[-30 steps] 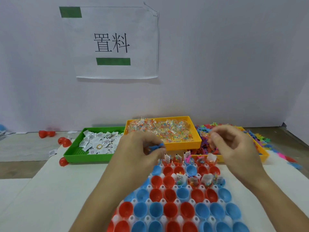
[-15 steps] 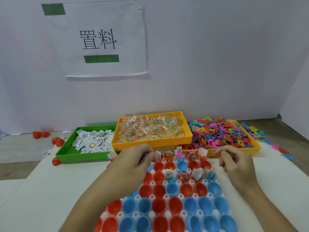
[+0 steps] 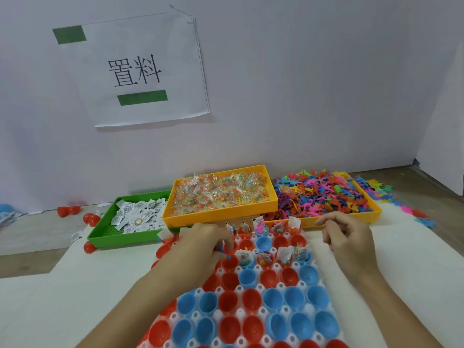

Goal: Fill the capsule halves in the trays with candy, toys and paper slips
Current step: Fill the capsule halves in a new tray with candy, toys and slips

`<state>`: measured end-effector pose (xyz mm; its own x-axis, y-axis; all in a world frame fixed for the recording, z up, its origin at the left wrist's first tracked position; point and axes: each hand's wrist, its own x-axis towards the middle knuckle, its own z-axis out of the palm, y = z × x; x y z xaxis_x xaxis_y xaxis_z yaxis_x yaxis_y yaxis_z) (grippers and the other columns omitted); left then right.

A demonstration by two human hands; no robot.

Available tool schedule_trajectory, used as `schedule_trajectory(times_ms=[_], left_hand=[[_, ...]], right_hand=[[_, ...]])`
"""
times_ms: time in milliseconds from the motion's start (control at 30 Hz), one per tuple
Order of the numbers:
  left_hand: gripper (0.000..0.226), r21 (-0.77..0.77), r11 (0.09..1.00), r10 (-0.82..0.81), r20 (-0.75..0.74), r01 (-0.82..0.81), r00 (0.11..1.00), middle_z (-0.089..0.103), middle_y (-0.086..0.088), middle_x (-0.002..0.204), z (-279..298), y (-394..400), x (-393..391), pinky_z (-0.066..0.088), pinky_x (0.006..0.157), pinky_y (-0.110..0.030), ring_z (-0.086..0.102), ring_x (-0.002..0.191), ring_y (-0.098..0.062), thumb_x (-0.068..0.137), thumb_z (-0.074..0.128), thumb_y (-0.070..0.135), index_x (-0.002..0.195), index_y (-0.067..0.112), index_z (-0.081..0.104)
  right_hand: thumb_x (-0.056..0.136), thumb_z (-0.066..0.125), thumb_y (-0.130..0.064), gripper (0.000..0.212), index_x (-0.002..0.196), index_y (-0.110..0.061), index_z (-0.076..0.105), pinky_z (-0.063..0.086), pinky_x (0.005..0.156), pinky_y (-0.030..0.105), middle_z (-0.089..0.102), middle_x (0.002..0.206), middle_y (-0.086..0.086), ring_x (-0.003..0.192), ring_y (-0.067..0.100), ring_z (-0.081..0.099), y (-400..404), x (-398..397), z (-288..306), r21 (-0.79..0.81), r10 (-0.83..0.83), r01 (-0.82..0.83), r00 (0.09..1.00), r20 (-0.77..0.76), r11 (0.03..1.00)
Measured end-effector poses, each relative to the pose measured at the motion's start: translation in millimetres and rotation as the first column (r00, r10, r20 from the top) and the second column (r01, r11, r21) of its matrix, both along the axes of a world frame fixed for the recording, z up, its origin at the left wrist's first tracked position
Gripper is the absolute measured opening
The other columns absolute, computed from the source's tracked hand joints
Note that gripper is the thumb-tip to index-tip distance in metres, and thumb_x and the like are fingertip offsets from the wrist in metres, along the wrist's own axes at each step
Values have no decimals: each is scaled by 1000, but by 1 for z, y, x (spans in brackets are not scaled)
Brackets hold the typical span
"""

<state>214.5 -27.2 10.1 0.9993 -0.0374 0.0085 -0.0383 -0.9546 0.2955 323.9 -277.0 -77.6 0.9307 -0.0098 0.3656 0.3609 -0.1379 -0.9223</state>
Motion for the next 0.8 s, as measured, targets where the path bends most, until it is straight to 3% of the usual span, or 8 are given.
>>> schedule_trajectory(times_ms=[133, 300, 600, 800], left_hand=[[11, 19, 1000, -17, -41, 18, 999, 63, 8, 89, 0, -3, 7, 55, 74, -31, 60, 79, -10, 87, 72, 11, 88, 20, 68], [12, 70, 996, -58, -69, 63, 996, 64, 3, 97, 0, -8, 14, 55, 77, -29, 61, 85, -14, 89, 67, 4, 94, 15, 69], [13, 20, 997, -80, -16, 80, 997, 65, 9, 97, -5, -2, 14, 55, 77, -27, 60, 84, -6, 89, 69, 8, 97, 18, 69], [10, 42, 997, -66, 75, 63, 995, 66, 14, 86, 9, 16, 23, 45, 66, -8, 58, 74, 2, 88, 72, 16, 97, 23, 72]], right_hand=[[94, 50, 6, 32, 75, -13, 68, 33, 42, 18, 55, 51, -1, 45, 7, 44, 0, 0, -1, 9, -2, 2, 1000, 1, 1000], [94, 50, 6, 32, 75, -12, 69, 33, 41, 14, 57, 52, -3, 45, 7, 46, 0, 0, -1, 9, 0, 0, 1000, -3, 1000], [94, 51, 5, 33, 73, -13, 69, 33, 41, 16, 58, 53, -1, 46, 8, 46, 0, 0, -1, -10, 0, 0, 1000, -11, 1000], [94, 51, 5, 33, 73, -13, 69, 33, 40, 16, 57, 53, 0, 44, 7, 45, 0, -1, -1, -7, -1, 1, 1000, -15, 1000]])
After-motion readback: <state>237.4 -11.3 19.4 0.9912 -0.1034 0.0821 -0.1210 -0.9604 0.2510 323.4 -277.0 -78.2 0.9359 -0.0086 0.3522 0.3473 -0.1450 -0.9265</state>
